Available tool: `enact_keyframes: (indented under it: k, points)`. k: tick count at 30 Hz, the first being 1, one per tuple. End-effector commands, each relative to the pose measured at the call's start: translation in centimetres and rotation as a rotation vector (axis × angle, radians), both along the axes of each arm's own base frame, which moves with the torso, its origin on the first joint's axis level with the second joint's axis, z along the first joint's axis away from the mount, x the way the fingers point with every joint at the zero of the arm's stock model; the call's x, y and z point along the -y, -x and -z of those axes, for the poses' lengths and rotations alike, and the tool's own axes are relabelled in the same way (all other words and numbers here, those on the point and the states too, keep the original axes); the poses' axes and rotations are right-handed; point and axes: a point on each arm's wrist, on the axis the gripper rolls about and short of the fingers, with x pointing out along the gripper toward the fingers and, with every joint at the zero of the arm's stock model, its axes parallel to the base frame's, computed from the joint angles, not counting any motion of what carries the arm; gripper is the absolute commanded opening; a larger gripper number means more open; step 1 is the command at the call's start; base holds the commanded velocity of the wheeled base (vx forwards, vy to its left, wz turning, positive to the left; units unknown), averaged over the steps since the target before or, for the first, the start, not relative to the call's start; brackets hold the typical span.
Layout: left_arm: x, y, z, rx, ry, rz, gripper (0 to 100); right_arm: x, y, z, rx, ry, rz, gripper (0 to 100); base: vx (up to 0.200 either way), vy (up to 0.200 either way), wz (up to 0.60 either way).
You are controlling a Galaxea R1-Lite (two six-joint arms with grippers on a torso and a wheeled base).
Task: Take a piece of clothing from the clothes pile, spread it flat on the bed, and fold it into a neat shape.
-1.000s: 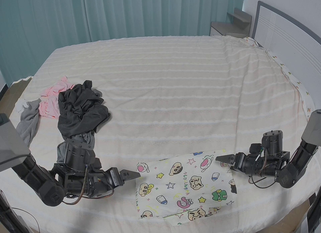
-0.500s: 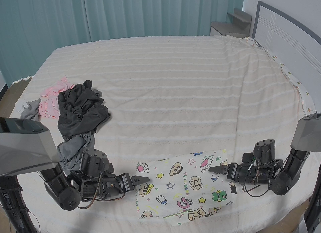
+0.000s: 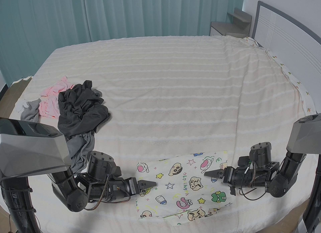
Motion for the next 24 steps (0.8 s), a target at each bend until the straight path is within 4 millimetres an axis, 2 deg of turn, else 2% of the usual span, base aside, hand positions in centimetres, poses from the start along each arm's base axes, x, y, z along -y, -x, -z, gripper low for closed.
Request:
enact_keyframes:
  k: [1, 13, 14, 15, 16, 24]
  points:
    - [0.7, -0.1, 0.4, -0.001, 0.0, 0.017, 100, -0.6, 0.0, -0.1, 0.005, -0.019, -0.009, 100, 0.0, 0.0, 0.0]
    - [1.9, 0.3, 0.3, 0.022, 0.018, 0.054, 100, -1.1, -0.1, 0.1, 0.025, -0.072, 0.007, 100, 0.0, 0.0, 0.0]
    - [1.9, 0.3, 0.3, 0.022, 0.018, 0.054, 0, -1.1, -0.1, 0.1, 0.022, -0.071, 0.007, 100, 0.0, 0.0, 0.0]
    - [1.9, 0.3, 0.3, 0.022, 0.018, 0.054, 0, -1.1, -0.1, 0.1, 0.022, -0.071, 0.007, 100, 0.0, 0.0, 0.0]
    - [1.8, 0.4, 0.3, 0.019, 0.016, 0.054, 0, -1.1, -0.2, 0.3, 0.017, -0.07, 0.008, 0, 0.0, 0.0, 0.0]
    - [1.6, 0.8, 0.2, 0.016, 0.01, 0.05, 0, -1.0, -0.1, 0.3, 0.017, -0.07, 0.008, 0, 0.0, 0.0, 0.0]
